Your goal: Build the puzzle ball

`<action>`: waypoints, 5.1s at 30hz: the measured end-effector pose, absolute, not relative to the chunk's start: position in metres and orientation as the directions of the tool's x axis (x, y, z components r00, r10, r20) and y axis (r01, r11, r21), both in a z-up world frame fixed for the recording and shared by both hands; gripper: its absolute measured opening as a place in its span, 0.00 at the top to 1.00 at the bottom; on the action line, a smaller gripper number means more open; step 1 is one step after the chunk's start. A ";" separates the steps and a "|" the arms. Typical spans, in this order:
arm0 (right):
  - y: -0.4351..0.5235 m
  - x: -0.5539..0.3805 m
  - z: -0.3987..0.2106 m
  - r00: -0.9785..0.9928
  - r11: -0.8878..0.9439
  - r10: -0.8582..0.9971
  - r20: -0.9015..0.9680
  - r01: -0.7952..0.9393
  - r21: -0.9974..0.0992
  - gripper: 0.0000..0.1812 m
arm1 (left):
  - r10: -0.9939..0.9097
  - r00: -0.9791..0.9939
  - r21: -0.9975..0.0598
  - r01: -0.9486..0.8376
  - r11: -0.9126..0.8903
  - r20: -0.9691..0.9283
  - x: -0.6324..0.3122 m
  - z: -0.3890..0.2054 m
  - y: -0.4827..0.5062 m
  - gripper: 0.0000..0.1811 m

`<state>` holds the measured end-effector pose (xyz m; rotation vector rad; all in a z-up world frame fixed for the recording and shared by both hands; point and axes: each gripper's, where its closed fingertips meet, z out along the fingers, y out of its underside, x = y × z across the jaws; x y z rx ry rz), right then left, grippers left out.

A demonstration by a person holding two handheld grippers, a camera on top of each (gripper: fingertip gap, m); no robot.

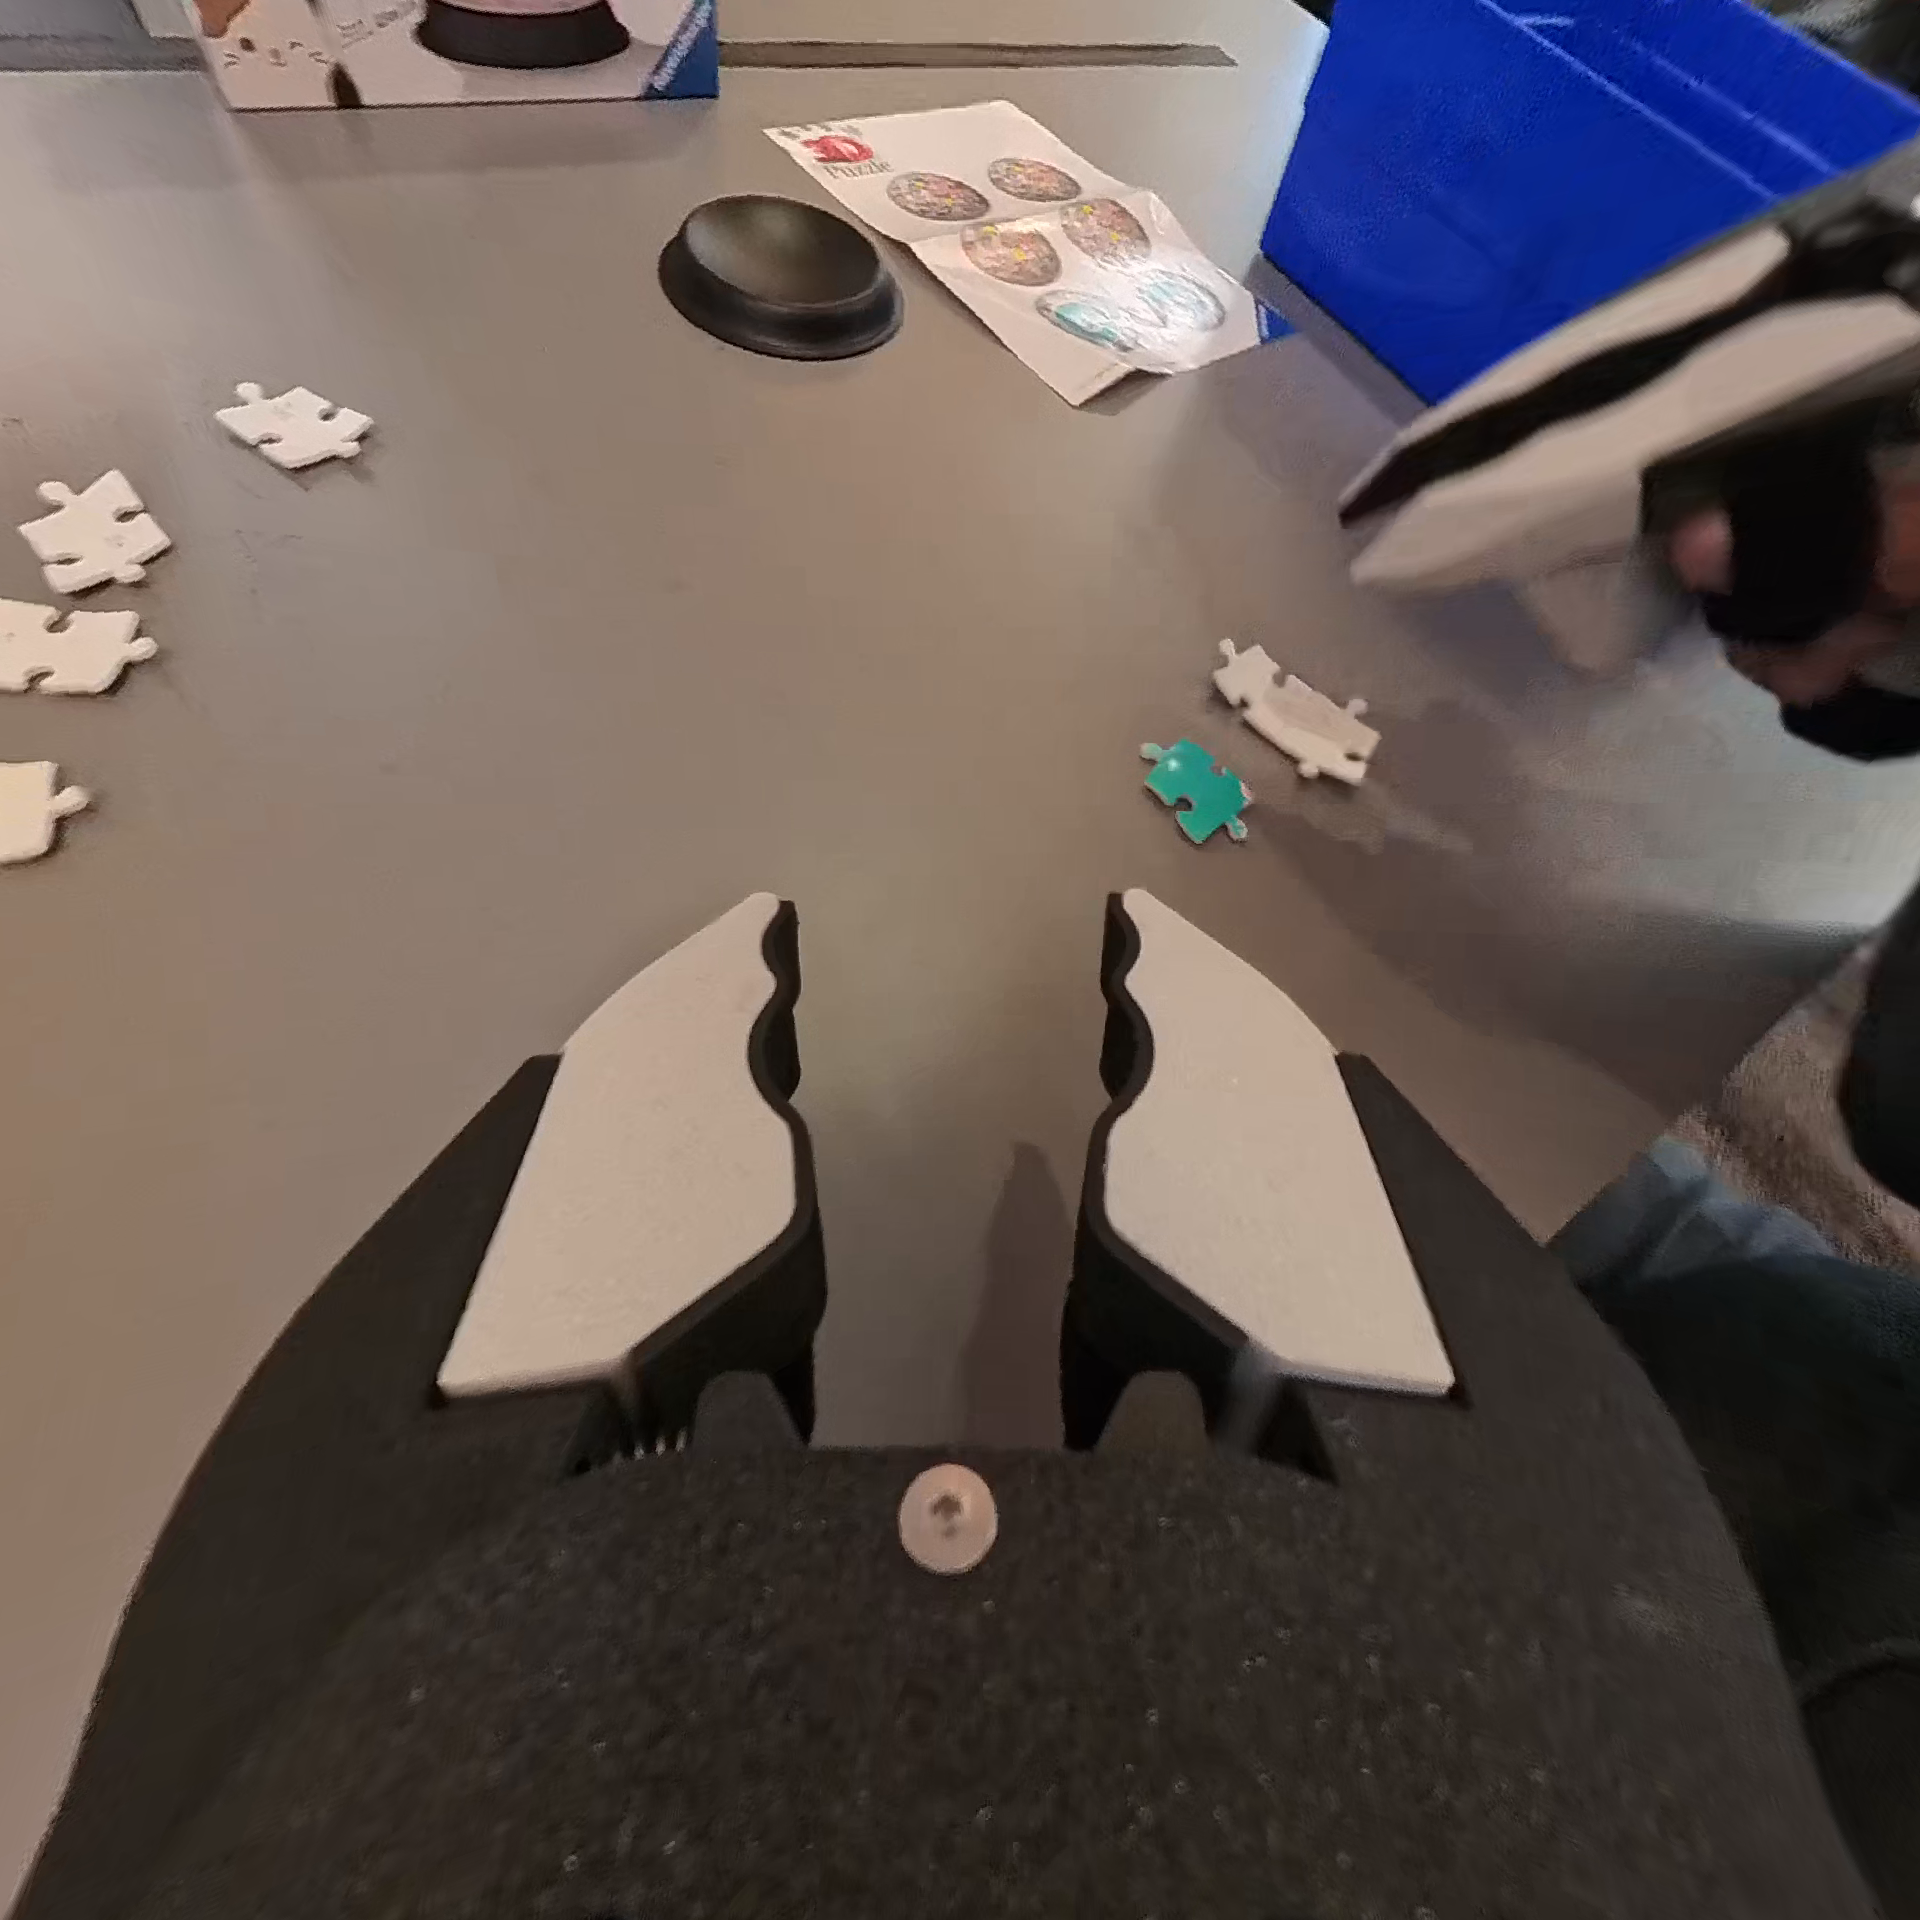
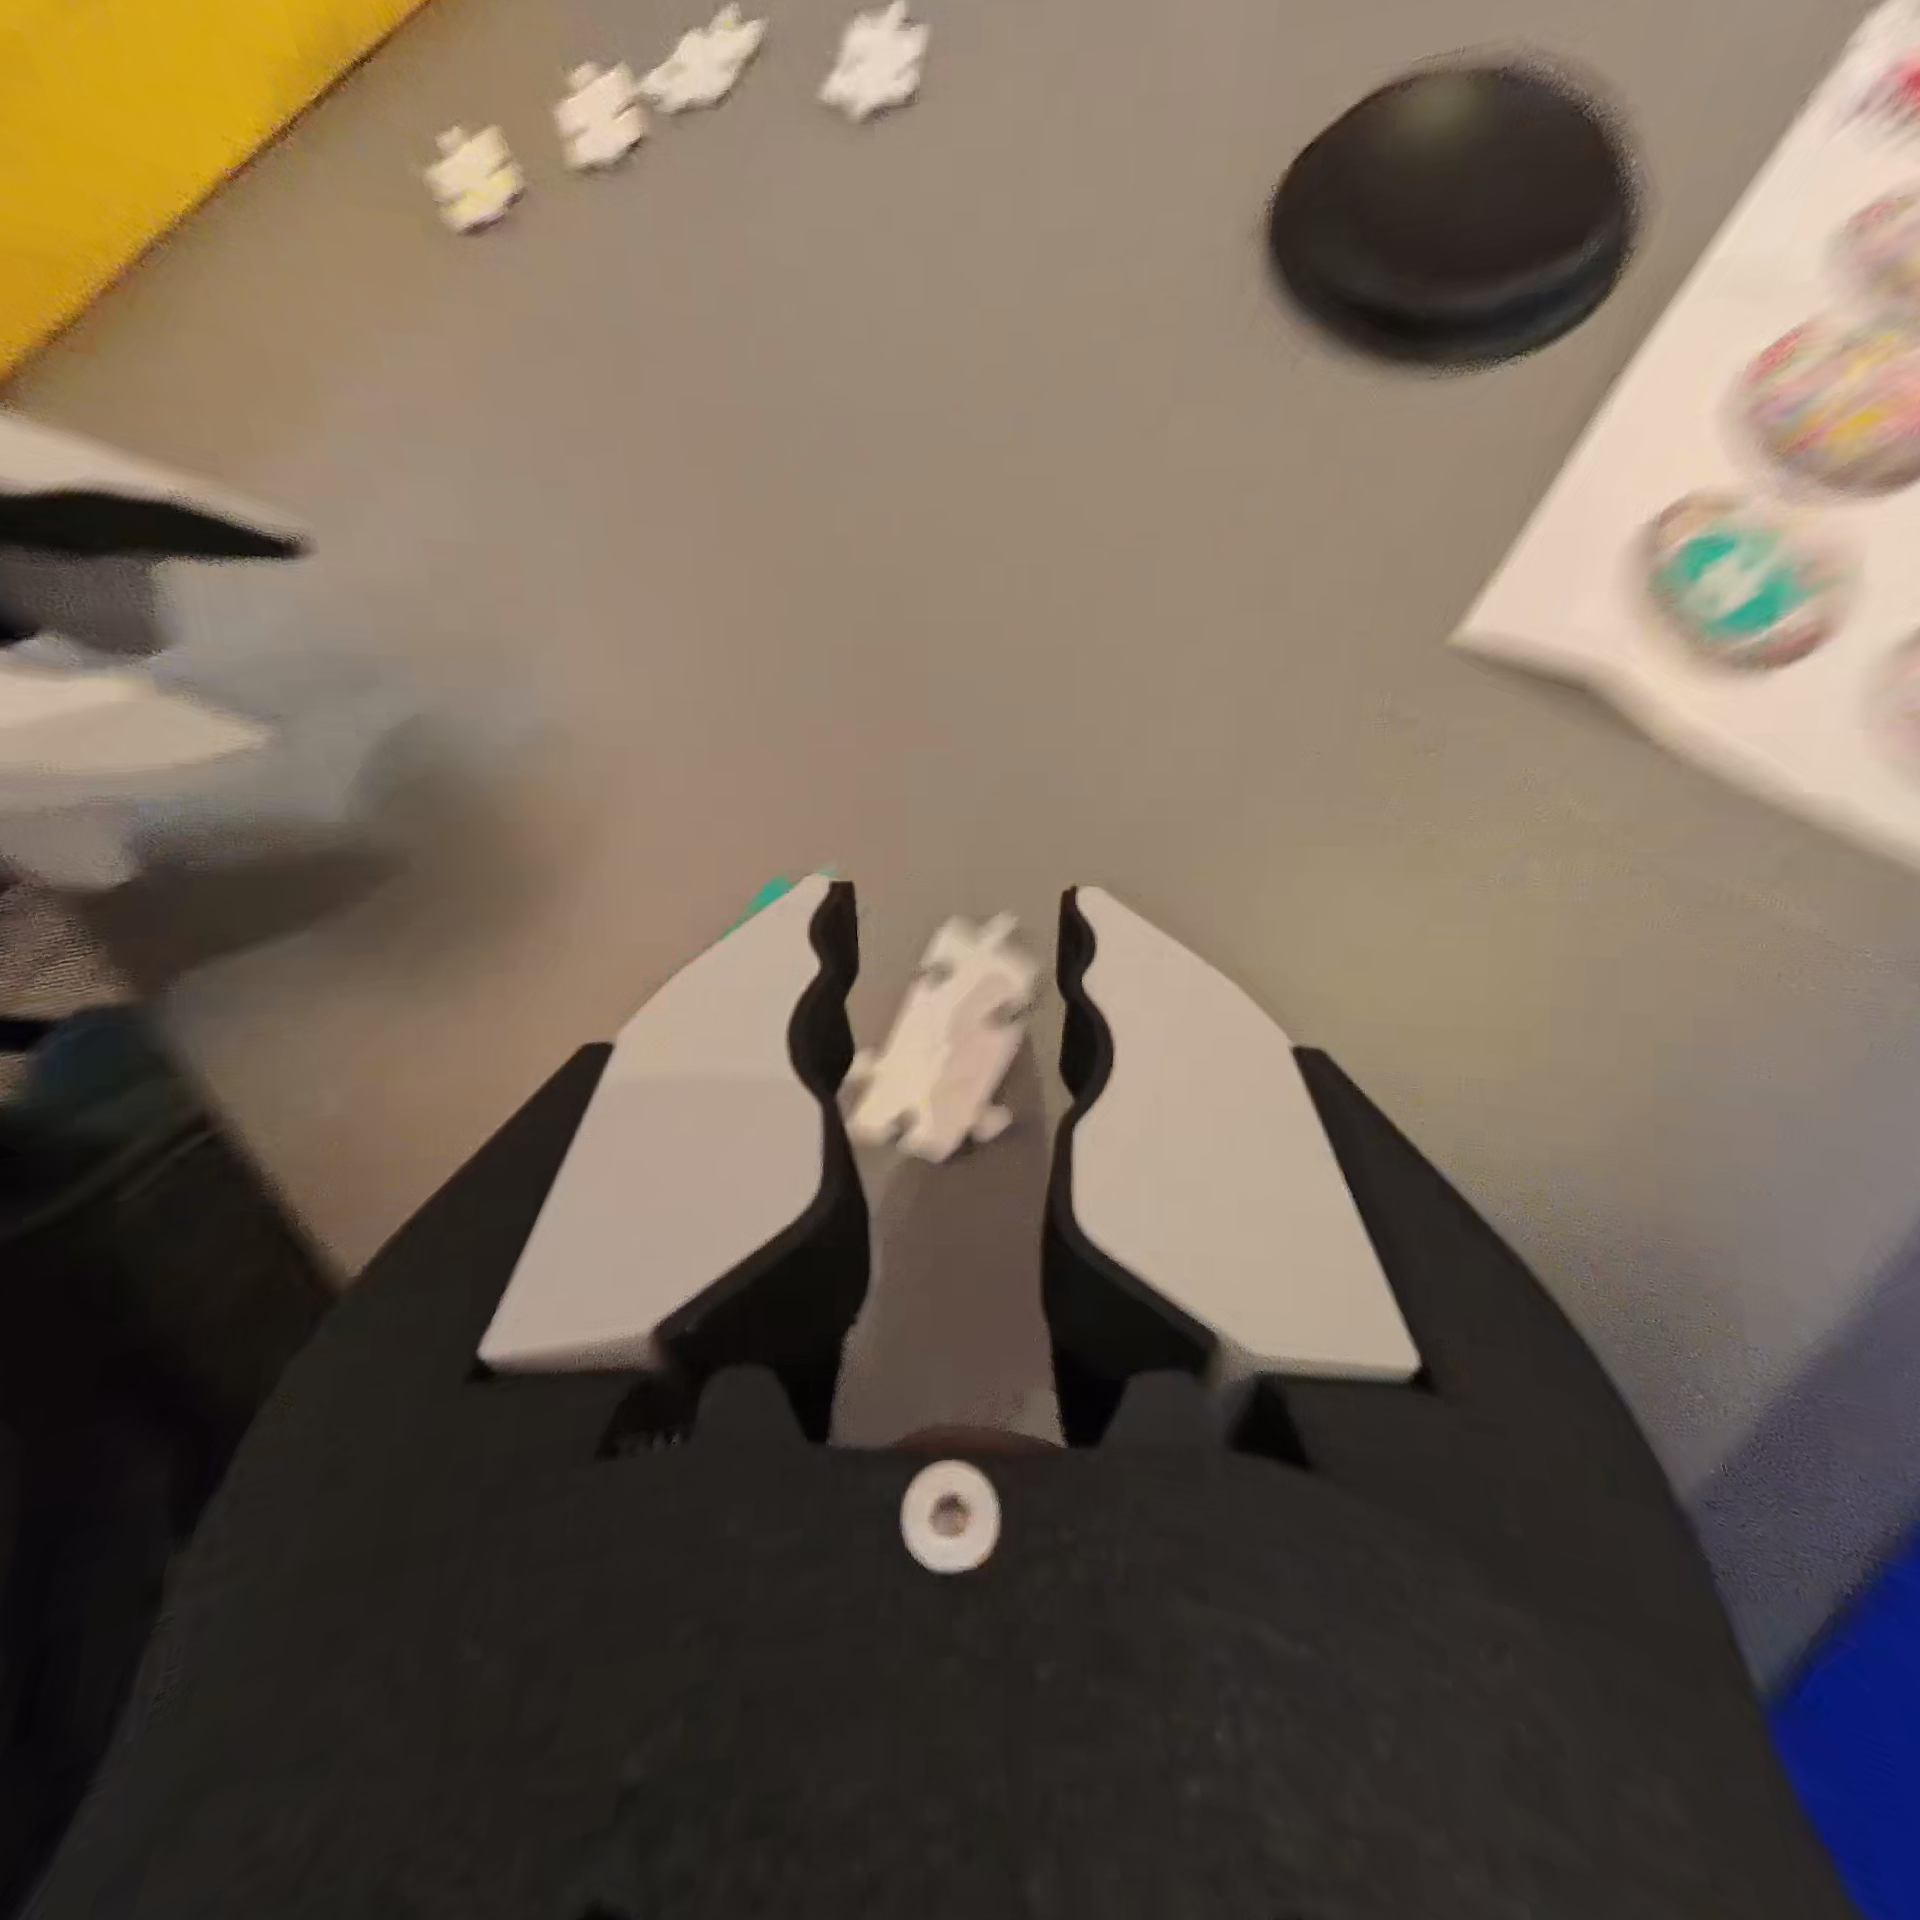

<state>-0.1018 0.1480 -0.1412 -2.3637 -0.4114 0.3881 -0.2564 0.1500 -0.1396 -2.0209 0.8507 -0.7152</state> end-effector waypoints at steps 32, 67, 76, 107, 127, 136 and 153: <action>0.102 -0.100 -0.169 0.855 -0.583 0.517 -0.043 0.316 -0.749 0.91 | -1.000 0.015 -0.667 -0.745 -0.014 0.004 -0.145 -0.188 0.130 0.69; 0.110 -0.176 -0.065 0.601 -0.212 0.789 -0.126 0.074 -0.975 0.87 | -0.244 -0.499 -0.414 -0.264 -0.871 0.832 -0.180 -0.050 0.101 0.82; 0.107 -0.179 -0.069 0.529 -0.272 0.826 -0.195 0.070 -0.960 0.99 | -0.284 -0.428 -0.417 -0.259 -0.871 0.858 -0.184 -0.061 0.114 0.79; 0.106 -0.169 -0.124 0.562 -0.568 0.671 -0.484 -0.031 -0.823 0.95 | -0.795 -0.089 -0.720 -0.495 -0.487 0.600 -0.187 -0.126 0.107 0.99; 0.095 -0.184 -0.147 0.566 -0.583 0.715 -0.410 0.161 -0.796 1.00 | -0.831 -0.072 -0.713 -0.557 -0.425 0.551 -0.187 -0.137 0.101 0.99; 0.098 -0.183 -0.149 0.584 -0.577 0.715 -0.385 0.182 -0.796 0.99 | -0.848 -0.083 -0.716 -0.582 -0.385 0.523 -0.189 -0.140 0.099 0.99; 0.107 -0.171 -0.139 0.590 -0.633 0.616 -0.522 -0.024 -0.774 0.99 | -0.886 -0.049 -0.737 -0.577 -0.352 0.462 -0.189 -0.145 0.102 0.86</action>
